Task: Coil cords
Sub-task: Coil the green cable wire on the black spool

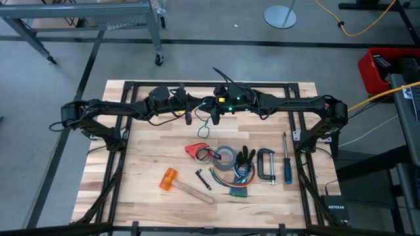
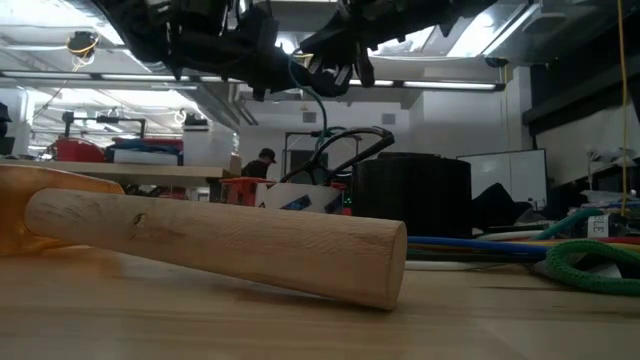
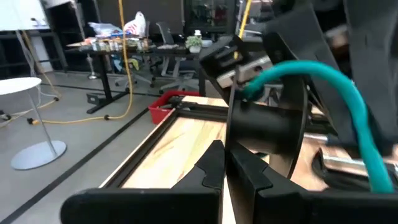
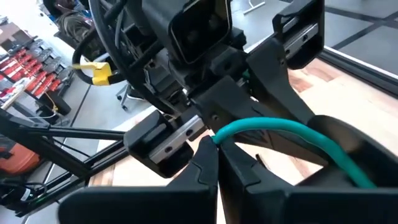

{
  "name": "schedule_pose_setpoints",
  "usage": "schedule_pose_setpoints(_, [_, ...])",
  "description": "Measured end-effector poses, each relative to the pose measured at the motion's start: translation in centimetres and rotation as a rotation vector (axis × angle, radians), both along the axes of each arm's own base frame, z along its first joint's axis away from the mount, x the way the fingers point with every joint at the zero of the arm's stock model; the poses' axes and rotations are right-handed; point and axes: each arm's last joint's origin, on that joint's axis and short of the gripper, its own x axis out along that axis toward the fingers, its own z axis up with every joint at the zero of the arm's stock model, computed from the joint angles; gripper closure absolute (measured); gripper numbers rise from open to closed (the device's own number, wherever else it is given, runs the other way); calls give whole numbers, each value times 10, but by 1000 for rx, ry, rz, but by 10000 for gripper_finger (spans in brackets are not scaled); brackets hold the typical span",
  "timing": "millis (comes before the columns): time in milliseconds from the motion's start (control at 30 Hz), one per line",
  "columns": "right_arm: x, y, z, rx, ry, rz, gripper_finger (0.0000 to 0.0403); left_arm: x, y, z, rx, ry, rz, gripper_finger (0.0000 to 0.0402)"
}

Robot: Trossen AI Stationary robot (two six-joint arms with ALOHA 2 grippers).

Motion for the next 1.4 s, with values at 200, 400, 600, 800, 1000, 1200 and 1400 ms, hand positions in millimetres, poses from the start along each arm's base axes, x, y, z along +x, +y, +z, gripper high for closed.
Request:
schedule_pose_setpoints(200, [0, 0, 0, -3, 0, -4, 399, 0, 1, 1, -17, -22, 34, 401])
schedule_pose_setpoints(400, [0, 0, 0, -7, -3, 9, 354, 0, 1, 2, -18, -28, 37, 401])
schedule_pose_setpoints(600, [0, 0, 0, -26, -3, 20, 286, 0, 1, 6, -5, -64, 39, 401])
schedule_pose_setpoints(800, [0, 1, -2, -10, 20, 53, 240, -2, 8, 7, -7, -76, 66, 401])
schedule_pose_setpoints(1000, [-1, 3, -2, 21, 12, 153, 233, -6, 12, 10, -17, -89, 61, 402])
schedule_pose_setpoints(1200, [-5, 2, 2, 55, -2, 243, 233, -12, 11, 18, -12, -98, 42, 402])
schedule_pose_setpoints(1400, [-19, -7, 13, 133, -17, 333, 233, -22, 9, 29, -3, -92, 52, 401])
